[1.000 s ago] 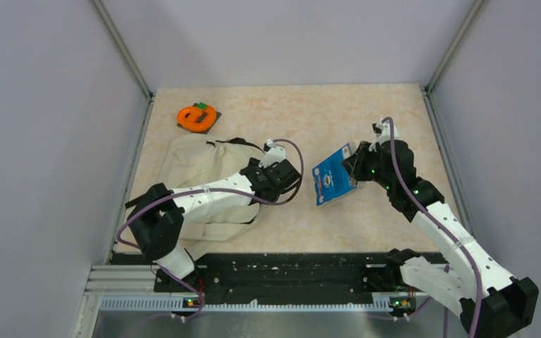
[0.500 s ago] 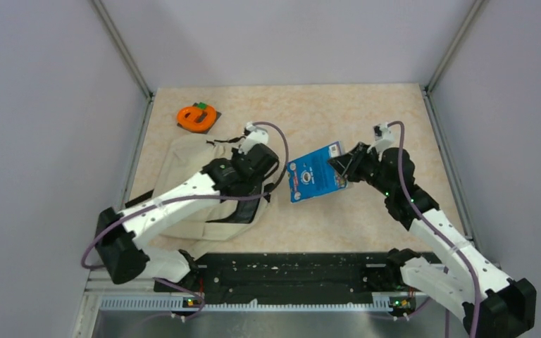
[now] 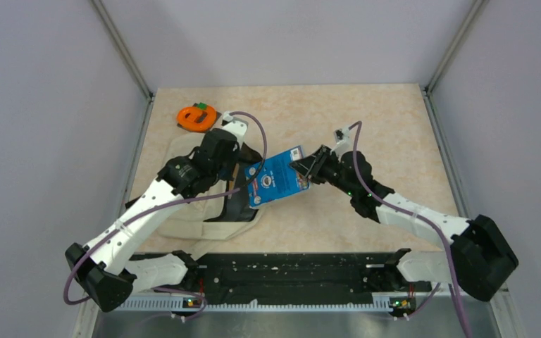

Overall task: Pack the student bag
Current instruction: Place the book in the student bag, then zip the student bag at the center of the board.

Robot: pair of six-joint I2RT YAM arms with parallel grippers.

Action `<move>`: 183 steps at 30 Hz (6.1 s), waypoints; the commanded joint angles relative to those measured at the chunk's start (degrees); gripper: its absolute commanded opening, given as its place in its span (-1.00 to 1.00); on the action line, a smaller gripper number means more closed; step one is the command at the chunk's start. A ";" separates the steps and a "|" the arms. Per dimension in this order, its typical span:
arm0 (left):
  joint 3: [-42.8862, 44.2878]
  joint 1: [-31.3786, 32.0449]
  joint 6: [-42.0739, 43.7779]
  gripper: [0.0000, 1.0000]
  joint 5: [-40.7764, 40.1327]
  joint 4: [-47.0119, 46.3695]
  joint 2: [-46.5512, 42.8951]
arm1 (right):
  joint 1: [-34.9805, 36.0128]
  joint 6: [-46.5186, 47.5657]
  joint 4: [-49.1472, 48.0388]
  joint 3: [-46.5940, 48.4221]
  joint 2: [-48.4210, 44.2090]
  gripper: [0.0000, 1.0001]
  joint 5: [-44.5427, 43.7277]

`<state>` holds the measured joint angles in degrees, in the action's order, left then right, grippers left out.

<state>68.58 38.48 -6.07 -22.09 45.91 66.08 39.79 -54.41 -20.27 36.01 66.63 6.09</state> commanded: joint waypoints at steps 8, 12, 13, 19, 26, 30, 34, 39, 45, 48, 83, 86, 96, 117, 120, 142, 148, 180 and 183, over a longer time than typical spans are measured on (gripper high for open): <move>-1.35 -0.83 7.66 -1.00 5.16 -11.21 -8.65 | 4.27 -11.10 -17.20 10.53 14.40 -1.00 -8.02; -1.38 -0.85 8.08 -1.00 4.22 -11.36 -8.85 | 5.53 -12.25 -18.59 13.43 18.28 -1.00 -8.19; -1.61 -0.94 8.15 -1.00 4.09 -11.75 -9.21 | 5.94 -12.33 -18.99 14.12 19.03 -1.00 -8.70; -2.96 -1.72 8.53 -1.00 3.01 -14.23 -11.04 | 8.12 -13.05 -20.57 18.02 24.06 -1.00 -9.02; -4.05 -2.50 8.01 -1.00 5.02 -15.13 -12.29 | 10.22 -12.54 -21.31 21.65 30.82 -1.00 -13.35; -3.94 -2.59 7.87 -1.00 5.41 -15.39 -12.38 | 10.99 -11.92 -19.00 23.12 36.20 -1.00 -18.18; -4.22 -2.63 7.69 -1.00 5.42 -15.86 -12.85 | 12.27 -9.83 -13.72 23.97 39.73 -1.00 -23.51; -5.39 -2.75 7.41 -1.00 6.16 -17.22 -13.51 | 13.85 -10.34 -11.25 26.76 43.76 -1.00 -26.67; -6.23 -3.15 6.59 -1.00 7.79 -17.94 -13.27 | 18.04 -9.81 -8.72 33.84 49.91 -1.00 -31.04; -6.59 -3.43 6.29 -1.00 8.55 -18.28 -13.35 | 19.42 -9.96 -7.89 38.00 53.60 -0.95 -30.92; -8.86 -5.86 4.32 -1.00 11.72 -19.28 -12.90 | 20.71 1.11 -17.04 35.68 52.85 -0.63 -17.09; -8.90 -6.04 4.23 -1.00 12.16 -19.36 -12.42 | 21.06 1.38 -16.82 36.64 53.27 -0.63 -16.41; -9.80 -6.40 3.86 -1.00 11.85 -19.07 -13.04 | 20.77 7.25 -16.86 28.16 44.46 -0.03 -19.64; -17.38 -6.68 -12.31 0.84 18.97 -10.61 -23.32 | 5.24 32.11 10.31 12.15 9.37 0.64 -3.61; -14.24 -8.10 -14.78 0.86 16.41 -8.66 -19.38 | 4.17 36.36 14.76 22.16 17.79 0.62 2.50; -4.78 -25.65 -9.45 0.86 17.26 -7.31 -3.75 | 2.40 40.47 23.26 48.36 48.96 -1.00 8.23; -4.04 -25.56 -6.31 0.79 21.31 -8.67 -0.98 | 2.99 31.12 16.92 31.49 36.81 -1.00 4.75; -9.96 -14.06 4.70 0.80 22.82 -14.57 4.66 | -0.69 47.66 21.73 35.91 30.97 0.37 15.98; -10.25 -11.91 5.51 0.79 19.98 -14.52 5.53 | -1.20 51.24 22.51 40.78 36.71 0.26 22.24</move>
<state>57.60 24.12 -2.37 3.77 31.68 71.16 39.55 -10.59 2.42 70.17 97.54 18.00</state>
